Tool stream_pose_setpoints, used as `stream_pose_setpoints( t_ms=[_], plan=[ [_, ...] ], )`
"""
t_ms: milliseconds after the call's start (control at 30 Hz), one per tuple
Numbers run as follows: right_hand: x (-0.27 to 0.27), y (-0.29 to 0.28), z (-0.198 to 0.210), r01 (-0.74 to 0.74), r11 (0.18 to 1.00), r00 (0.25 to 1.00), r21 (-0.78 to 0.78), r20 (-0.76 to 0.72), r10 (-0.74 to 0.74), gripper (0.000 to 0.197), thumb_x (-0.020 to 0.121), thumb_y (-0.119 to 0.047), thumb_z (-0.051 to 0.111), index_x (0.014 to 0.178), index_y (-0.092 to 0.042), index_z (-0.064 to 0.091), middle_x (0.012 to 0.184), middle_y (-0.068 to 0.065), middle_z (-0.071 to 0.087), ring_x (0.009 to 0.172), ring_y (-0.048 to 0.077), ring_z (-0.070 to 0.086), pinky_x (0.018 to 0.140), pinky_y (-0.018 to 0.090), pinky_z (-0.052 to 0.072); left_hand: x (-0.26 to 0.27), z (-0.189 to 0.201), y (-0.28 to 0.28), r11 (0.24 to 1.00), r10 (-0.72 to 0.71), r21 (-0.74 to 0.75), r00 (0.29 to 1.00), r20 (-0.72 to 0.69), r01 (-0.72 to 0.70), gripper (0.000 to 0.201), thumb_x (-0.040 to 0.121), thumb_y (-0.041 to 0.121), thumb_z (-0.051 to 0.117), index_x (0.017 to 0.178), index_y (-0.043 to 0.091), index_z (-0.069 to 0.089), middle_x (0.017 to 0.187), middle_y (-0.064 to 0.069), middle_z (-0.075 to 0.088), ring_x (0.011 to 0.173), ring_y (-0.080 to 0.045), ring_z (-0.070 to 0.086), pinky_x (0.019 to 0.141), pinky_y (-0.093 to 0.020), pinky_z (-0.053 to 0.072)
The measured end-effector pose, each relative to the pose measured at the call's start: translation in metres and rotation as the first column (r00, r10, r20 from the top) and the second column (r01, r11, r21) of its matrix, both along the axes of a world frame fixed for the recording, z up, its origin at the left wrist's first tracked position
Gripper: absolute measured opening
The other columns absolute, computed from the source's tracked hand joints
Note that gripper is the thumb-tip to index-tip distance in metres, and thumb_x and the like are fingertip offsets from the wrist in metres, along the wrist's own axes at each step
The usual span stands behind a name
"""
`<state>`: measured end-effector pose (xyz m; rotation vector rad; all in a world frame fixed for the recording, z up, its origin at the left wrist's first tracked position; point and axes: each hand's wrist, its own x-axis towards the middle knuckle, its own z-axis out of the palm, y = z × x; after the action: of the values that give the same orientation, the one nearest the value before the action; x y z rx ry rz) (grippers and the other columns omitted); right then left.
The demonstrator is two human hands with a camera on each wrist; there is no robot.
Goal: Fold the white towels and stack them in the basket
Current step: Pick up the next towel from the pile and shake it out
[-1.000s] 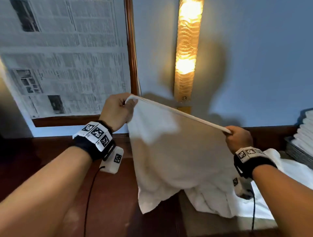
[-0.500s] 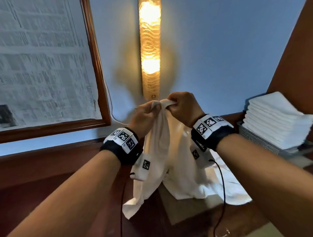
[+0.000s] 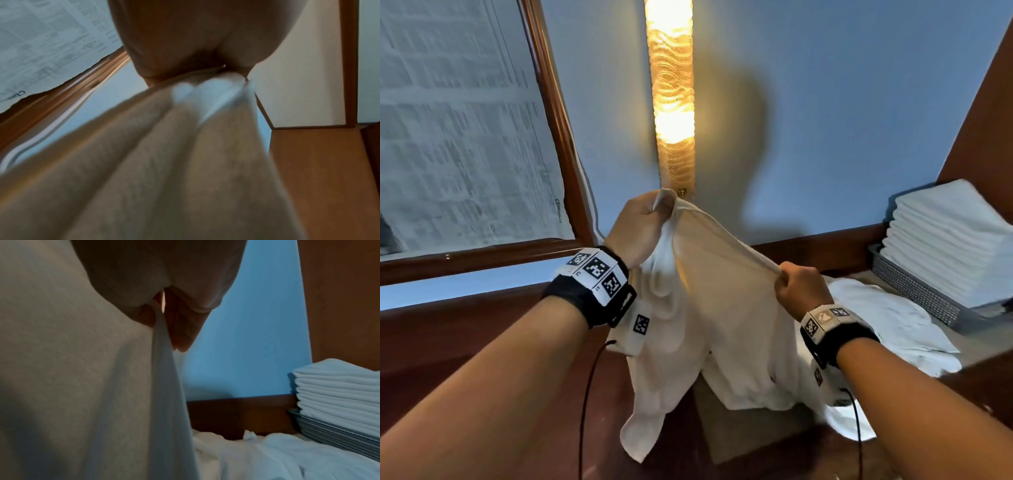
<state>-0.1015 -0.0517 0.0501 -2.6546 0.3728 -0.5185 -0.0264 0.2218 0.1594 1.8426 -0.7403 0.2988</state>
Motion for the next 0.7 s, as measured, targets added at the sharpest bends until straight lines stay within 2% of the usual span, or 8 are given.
stream_pose_setpoints(
  t_ms=[67,167,267,333,433,567,633,700],
  plan=[
    [0.005,-0.011,0.005,0.084,0.992,0.996,0.089,-0.033,-0.081,0.017,0.090,-0.011,0.052,0.074,-0.015,0.056,0.078,0.014,0.064,0.078,0.036,0.058,0.061,0.031,0.041,-0.005,-0.004,-0.008,1.000,0.015,0.005,1.000,-0.027,-0.014,0.045,0.105,0.029,0.046,0.061,0.033,0.055,0.059,0.019,0.052,0.064,-0.005,0.049,0.071,-0.031,0.037],
    [0.025,-0.015,0.024,0.043,0.876,0.989,0.480,0.106,-0.107,0.020,0.088,-0.003,0.053,0.082,-0.009,0.070,0.087,0.011,0.068,0.088,0.034,0.061,0.070,0.032,0.046,-0.013,-0.003,-0.025,0.999,-0.020,-0.051,0.996,-0.091,0.016,0.052,0.107,0.020,0.047,0.059,0.031,0.065,0.058,0.021,0.059,0.059,0.004,0.053,0.066,-0.023,0.040],
    [0.033,0.001,0.056,-0.186,0.754,0.945,0.630,0.325,-0.038,0.034,0.086,0.006,0.046,0.086,-0.017,0.071,0.092,0.004,0.069,0.093,0.021,0.064,0.081,0.026,0.049,-0.016,-0.004,-0.043,0.990,-0.089,-0.121,0.985,-0.145,0.072,0.040,0.104,0.028,0.051,0.071,0.012,0.066,0.067,0.005,0.060,0.064,-0.012,0.053,0.067,-0.030,0.039],
    [0.029,0.012,0.081,-0.338,0.779,0.902,0.529,0.417,0.108,0.030,0.088,0.003,0.051,0.086,-0.019,0.071,0.083,-0.002,0.068,0.077,0.006,0.061,0.073,0.020,0.047,-0.022,-0.008,-0.057,0.977,-0.139,-0.185,0.975,-0.176,0.106,0.043,0.095,0.037,0.055,0.083,-0.003,0.063,0.076,-0.009,0.058,0.073,-0.019,0.052,0.071,-0.037,0.038],
    [0.022,0.022,0.112,-0.532,0.783,0.801,0.323,0.490,0.343,0.019,0.089,-0.014,0.065,0.071,-0.019,0.065,0.062,-0.007,0.057,0.055,0.002,0.047,0.057,0.020,0.041,-0.032,-0.018,-0.080,0.970,-0.168,-0.208,0.962,-0.217,0.122,0.028,0.090,0.042,0.058,0.083,0.022,0.076,0.083,0.000,0.072,0.081,-0.021,0.063,0.080,-0.039,0.048],
    [0.012,0.013,0.136,-0.460,0.881,0.800,0.113,0.483,0.356,0.044,0.087,-0.036,0.067,0.051,-0.023,0.044,0.048,-0.010,0.038,0.049,0.007,0.033,0.052,0.026,0.032,-0.045,-0.013,-0.102,0.971,-0.157,-0.212,0.963,-0.218,0.110,0.033,0.099,0.035,0.053,0.072,0.028,0.071,0.074,0.007,0.070,0.075,-0.017,0.062,0.077,-0.037,0.047],
    [-0.002,0.006,0.136,-0.416,0.909,0.791,0.016,0.500,0.353,0.049,0.090,-0.040,0.061,0.052,-0.023,0.035,0.047,-0.007,0.031,0.050,0.014,0.030,0.052,0.030,0.030,-0.050,-0.003,-0.104,0.970,-0.161,-0.208,0.972,-0.168,0.125,0.039,0.102,0.033,0.051,0.066,0.034,0.068,0.071,0.010,0.065,0.074,-0.015,0.057,0.077,-0.037,0.045],
    [-0.018,0.000,0.129,-0.433,0.900,0.762,-0.045,0.516,0.392,0.040,0.088,-0.044,0.056,0.058,-0.022,0.039,0.050,-0.005,0.038,0.051,0.016,0.033,0.052,0.028,0.028,-0.057,0.010,-0.101,0.969,-0.168,-0.201,0.978,-0.123,0.141,0.044,0.104,0.027,0.051,0.063,0.036,0.065,0.067,0.014,0.059,0.070,-0.009,0.053,0.075,-0.033,0.043]
  ],
)
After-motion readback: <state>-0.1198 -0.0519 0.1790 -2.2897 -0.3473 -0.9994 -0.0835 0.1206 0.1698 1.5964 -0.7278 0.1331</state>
